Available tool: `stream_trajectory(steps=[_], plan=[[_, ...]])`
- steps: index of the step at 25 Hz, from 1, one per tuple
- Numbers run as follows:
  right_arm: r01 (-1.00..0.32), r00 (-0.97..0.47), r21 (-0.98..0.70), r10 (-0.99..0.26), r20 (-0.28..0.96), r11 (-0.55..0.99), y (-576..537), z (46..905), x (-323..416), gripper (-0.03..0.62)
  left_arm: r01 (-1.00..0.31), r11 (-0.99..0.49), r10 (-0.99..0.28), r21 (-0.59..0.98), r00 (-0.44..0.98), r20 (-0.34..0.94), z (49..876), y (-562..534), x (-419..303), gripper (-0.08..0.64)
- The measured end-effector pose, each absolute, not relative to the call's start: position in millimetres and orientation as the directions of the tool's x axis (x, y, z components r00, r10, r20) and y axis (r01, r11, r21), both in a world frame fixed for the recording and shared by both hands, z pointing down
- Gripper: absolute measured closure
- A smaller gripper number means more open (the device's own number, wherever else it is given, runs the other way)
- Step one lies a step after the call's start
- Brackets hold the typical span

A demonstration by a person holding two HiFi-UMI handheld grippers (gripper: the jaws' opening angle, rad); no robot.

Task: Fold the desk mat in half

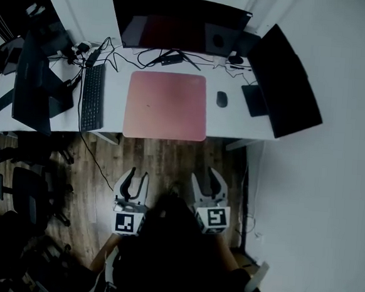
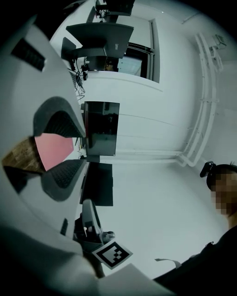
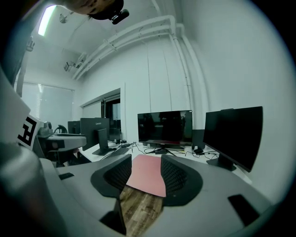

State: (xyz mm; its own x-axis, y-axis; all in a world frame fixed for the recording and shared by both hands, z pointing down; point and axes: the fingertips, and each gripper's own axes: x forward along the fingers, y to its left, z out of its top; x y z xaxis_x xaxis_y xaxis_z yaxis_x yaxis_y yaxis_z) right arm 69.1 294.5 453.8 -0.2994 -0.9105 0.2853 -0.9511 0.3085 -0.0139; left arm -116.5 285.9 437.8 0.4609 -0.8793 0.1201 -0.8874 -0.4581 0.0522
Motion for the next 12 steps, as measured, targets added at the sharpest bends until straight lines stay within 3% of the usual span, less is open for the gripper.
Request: stream_trajectory(steps=[12], plan=[[-0.915, -0.386, -0.019, -0.862, 0.330, 0.402, 223.9, 467.2, 127.2, 0.414, -0.904, -0.426, -0.893, -0.038, 0.414, 0.175, 439.8, 222.3, -53.9, 0.422]])
